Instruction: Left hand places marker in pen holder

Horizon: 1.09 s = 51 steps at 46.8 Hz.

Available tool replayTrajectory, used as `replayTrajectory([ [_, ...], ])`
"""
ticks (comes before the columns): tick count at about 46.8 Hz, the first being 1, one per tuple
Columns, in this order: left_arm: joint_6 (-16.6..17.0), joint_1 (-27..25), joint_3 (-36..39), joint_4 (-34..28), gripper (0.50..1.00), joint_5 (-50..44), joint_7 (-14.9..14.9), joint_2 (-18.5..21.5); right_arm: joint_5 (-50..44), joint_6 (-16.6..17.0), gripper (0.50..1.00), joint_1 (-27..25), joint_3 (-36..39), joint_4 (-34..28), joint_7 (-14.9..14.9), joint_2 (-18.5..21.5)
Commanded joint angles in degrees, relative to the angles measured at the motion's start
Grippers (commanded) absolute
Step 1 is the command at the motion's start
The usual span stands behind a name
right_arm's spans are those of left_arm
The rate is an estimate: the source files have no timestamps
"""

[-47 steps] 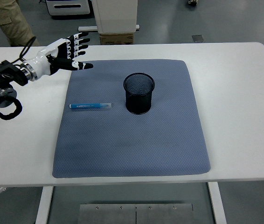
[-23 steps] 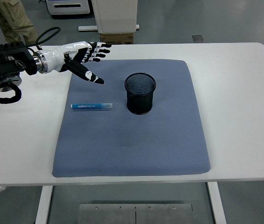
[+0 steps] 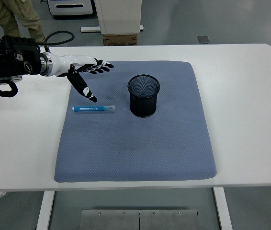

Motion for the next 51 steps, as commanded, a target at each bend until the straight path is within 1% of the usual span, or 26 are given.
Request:
replayTrajectory([
  [1, 2.10, -0.20, 0.08, -1.35, 1.000, 2.64, 1.81, -0.21, 0.00, 0.00, 1.000, -0.04, 0.00, -0.07, -0.03, 0.00],
  [7, 4.83, -0.20, 0.08, -2.41, 1.000, 4.23, 4.54, -1.79, 0.00, 0.00, 1.000, -0.04, 0.00, 0.02, 0.06, 0.00],
  [12, 5.36, -0.46, 0.08, -2.85, 1.000, 4.32, 6.56, -2.76, 0.00, 0.00, 1.000, -0.04, 0.00, -0.07, 0.06, 0.00],
  [22, 8.61, -0.46, 0.69, -4.52, 1.000, 6.42, 9.28, -5.74, 0.00, 0.00, 1.000, -0.04, 0.00, 0.02, -0.03, 0.00],
  [27, 8.96, -0.37, 0.69, -4.52, 1.000, 7.39, 9.73, -6.71, 0.00, 0.00, 1.000, 0.05, 0.00, 0.02, -0.03, 0.00],
  [32, 8.97, -0.37, 0.69, -4.52, 1.000, 7.39, 12.01, -7.06, 0.00, 0.00, 1.000, 0.05, 0.00, 0.02, -0.03, 0.00],
  [37, 9.05, -0.37, 0.69, -4.78, 1.000, 8.00, 13.50, -7.42, 0.00, 0.00, 1.000, -0.04, 0.00, 0.02, -0.03, 0.00],
  [46, 8.97, -0.37, 0.78, -6.80, 1.000, 9.15, 13.95, -7.50, 0.00, 0.00, 1.000, -0.04, 0.00, 0.02, -0.03, 0.00],
  [51, 8.97, -0.28, 0.78, -6.80, 1.000, 9.41, 13.95, -7.59, 0.00, 0.00, 1.000, 0.05, 0.00, -0.07, -0.03, 0.00],
])
